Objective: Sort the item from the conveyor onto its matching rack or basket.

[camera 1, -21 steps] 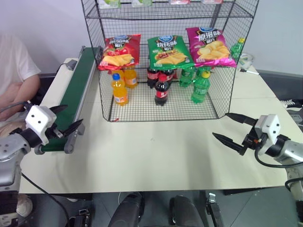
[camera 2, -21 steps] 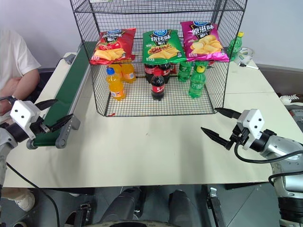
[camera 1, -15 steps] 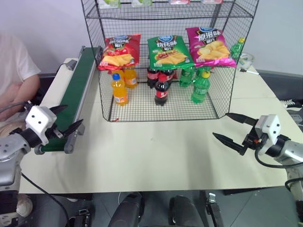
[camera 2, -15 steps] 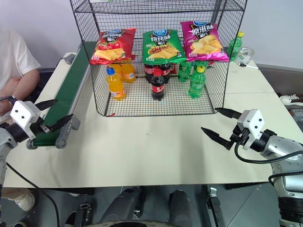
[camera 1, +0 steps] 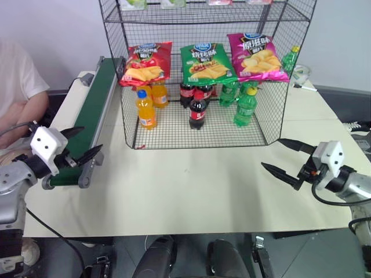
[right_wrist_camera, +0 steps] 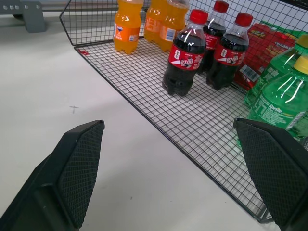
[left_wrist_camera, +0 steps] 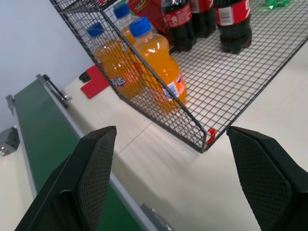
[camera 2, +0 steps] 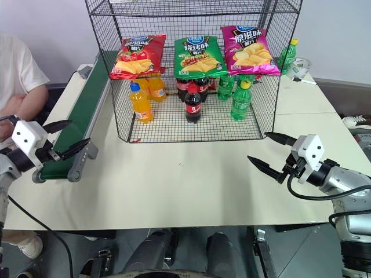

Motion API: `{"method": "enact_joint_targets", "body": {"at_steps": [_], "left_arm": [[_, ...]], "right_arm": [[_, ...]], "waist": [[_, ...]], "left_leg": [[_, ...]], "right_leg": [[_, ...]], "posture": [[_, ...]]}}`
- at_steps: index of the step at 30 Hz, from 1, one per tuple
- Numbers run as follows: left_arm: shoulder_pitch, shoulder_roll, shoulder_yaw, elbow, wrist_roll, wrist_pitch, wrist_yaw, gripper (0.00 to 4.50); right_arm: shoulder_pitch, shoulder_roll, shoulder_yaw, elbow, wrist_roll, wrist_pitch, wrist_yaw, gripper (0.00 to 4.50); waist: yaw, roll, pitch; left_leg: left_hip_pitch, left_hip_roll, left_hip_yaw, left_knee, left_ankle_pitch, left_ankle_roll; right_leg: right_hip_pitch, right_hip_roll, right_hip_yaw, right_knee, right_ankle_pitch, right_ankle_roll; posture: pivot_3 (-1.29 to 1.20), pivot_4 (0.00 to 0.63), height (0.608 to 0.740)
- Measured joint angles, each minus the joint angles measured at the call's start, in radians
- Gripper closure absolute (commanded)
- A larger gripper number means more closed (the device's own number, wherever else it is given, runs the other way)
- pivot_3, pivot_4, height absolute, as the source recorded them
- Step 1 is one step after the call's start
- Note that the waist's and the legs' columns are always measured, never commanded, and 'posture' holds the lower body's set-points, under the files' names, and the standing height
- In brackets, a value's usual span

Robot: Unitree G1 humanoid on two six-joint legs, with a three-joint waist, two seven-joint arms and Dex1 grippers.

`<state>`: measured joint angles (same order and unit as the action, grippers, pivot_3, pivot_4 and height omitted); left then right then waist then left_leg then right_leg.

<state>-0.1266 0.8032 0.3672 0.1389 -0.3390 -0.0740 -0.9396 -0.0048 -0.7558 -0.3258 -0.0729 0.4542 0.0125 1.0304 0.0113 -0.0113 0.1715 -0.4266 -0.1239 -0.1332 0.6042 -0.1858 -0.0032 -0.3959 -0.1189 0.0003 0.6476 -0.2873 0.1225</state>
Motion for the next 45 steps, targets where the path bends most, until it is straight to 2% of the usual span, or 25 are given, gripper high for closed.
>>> {"method": "enact_joint_targets", "body": {"at_steps": [28,45], "left_arm": [[0.008,-0.002,0.000,0.028,-0.001,-0.023,-0.021,0.69],[-0.036,-0.063,-0.038,0.057,0.004,-0.034,0.009,0.69]], "right_arm": [[-0.043,0.002,0.010,0.049,-0.017,-0.039,0.007,0.00],[-0.040,0.013,0.033,0.061,-0.037,-0.073,0.006,0.00]], "waist": [[0.000,0.000,0.000],[0.001,0.000,0.000]], "left_leg": [[0.000,0.000,0.000,-0.004,0.000,0.000],[0.000,0.000,0.000,-0.005,0.001,0.001]], "right_leg": [[-0.001,0.000,0.000,-0.001,0.000,0.000],[-0.002,0.000,0.000,-0.001,0.000,0.000]], "posture": [[0.00,0.150,0.740],[0.00,0.150,0.740]]}}
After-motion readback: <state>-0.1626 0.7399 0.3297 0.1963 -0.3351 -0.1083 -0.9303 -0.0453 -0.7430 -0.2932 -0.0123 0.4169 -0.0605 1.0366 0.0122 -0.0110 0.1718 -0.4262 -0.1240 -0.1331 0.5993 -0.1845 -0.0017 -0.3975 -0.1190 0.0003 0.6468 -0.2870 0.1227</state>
